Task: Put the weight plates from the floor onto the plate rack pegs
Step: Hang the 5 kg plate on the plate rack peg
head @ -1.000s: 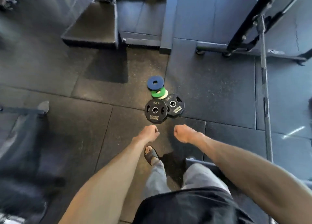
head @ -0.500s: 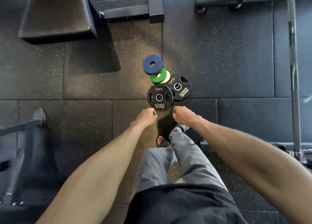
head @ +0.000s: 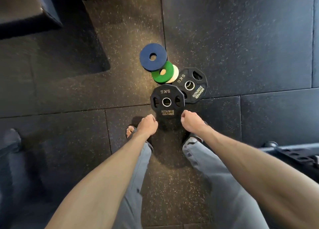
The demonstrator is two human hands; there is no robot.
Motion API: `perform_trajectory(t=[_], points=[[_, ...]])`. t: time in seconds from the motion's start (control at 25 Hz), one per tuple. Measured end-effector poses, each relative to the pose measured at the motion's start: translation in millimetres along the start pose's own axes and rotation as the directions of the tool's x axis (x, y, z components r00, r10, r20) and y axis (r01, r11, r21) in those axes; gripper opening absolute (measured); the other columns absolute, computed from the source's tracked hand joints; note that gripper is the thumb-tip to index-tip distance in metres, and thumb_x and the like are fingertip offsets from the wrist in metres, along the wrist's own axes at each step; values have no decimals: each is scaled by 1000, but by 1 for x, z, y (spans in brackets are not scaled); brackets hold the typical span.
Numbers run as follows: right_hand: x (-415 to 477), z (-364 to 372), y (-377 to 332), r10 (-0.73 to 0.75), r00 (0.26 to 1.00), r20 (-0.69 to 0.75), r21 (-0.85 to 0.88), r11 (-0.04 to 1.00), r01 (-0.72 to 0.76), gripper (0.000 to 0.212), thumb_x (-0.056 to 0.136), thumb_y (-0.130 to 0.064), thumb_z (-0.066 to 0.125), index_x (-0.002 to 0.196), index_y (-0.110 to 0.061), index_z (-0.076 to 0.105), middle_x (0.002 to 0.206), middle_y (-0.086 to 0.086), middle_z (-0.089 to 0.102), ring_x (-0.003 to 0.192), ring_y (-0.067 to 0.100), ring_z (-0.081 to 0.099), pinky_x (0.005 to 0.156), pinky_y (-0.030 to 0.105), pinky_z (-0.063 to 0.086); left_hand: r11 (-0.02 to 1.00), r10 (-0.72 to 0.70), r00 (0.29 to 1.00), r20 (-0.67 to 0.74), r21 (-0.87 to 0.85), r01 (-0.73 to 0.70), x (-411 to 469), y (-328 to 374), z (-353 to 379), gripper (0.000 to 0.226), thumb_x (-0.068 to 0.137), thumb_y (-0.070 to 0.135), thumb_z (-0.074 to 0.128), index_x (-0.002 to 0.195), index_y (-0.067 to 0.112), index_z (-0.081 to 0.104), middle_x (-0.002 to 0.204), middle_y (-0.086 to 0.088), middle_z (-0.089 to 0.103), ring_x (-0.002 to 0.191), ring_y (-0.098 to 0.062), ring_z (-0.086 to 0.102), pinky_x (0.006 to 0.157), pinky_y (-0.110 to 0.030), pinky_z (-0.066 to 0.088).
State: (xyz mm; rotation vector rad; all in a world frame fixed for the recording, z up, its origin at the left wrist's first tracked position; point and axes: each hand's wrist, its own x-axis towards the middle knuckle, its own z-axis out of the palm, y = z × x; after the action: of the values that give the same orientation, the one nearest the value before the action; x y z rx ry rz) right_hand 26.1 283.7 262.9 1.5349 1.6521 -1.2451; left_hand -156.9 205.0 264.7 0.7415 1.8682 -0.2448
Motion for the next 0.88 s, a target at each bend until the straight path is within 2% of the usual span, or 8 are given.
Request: perform_trajectory(t=[0.08, 0.2, 0.4, 0.64, 0.76, 0.88], points=[[44, 19, 1, 51, 998, -33, 27, 998, -50, 27, 98, -20, 43, 121, -9, 52, 118, 21, 65, 108, 40, 62, 89, 43, 50, 1000, -1, 1000, -7, -28, 1, 56, -12, 6, 21, 96, 25, 49, 113, 15, 57, 120, -14, 64, 108, -34, 61, 94, -41, 50], [105, 45, 11, 137, 984, -111, 35, 990, -134, 46, 98, -18, 44, 141, -6, 34, 132, 26, 53, 116, 45, 56, 95, 47, 46, 996, -41, 999, -6, -82, 40, 130, -26, 17, 33, 98, 23, 47, 129, 12, 48, 133, -17, 55, 122, -36, 52, 100, -42, 44], [215, 70, 25, 240, 943, -229, 81, 970, -227, 64, 95, -22, 52, 148, -10, 19, 135, 29, 44, 115, 50, 53, 94, 51, 44, 971, -128, 992, -10, -203, 124, 240, -38, 48, 49, 100, 18, 48, 145, 13, 29, 144, -18, 46, 128, -36, 49, 106, -47, 43], [289, 96, 45, 259, 925, -279, 78, 966, -247, 64, 95, -20, 54, 145, -4, 18, 130, 31, 46, 111, 50, 54, 89, 49, 45, 945, -187, 982, 31, -269, 188, 310, -38, 90, 67, 100, 21, 51, 153, 11, 12, 151, -17, 39, 133, -36, 45, 109, -48, 41], [301, 104, 55, 239, 914, -328, 21, 969, -246, 62, 97, -20, 53, 146, -2, 20, 130, 30, 45, 108, 49, 56, 83, 46, 44, 944, -217, 976, -29, -261, 202, 330, -34, 99, 62, 98, 22, 54, 149, 8, 20, 146, -19, 43, 129, -38, 48, 104, -48, 43], [305, 110, 63, 185, 904, -386, 1, 980, -201, 53, 98, -18, 52, 141, -2, 25, 124, 26, 47, 101, 48, 58, 74, 40, 37, 950, -224, 971, -86, -243, 197, 344, -30, 104, 56, 97, 20, 58, 143, 5, 28, 139, -20, 50, 127, -39, 50, 100, -47, 43]])
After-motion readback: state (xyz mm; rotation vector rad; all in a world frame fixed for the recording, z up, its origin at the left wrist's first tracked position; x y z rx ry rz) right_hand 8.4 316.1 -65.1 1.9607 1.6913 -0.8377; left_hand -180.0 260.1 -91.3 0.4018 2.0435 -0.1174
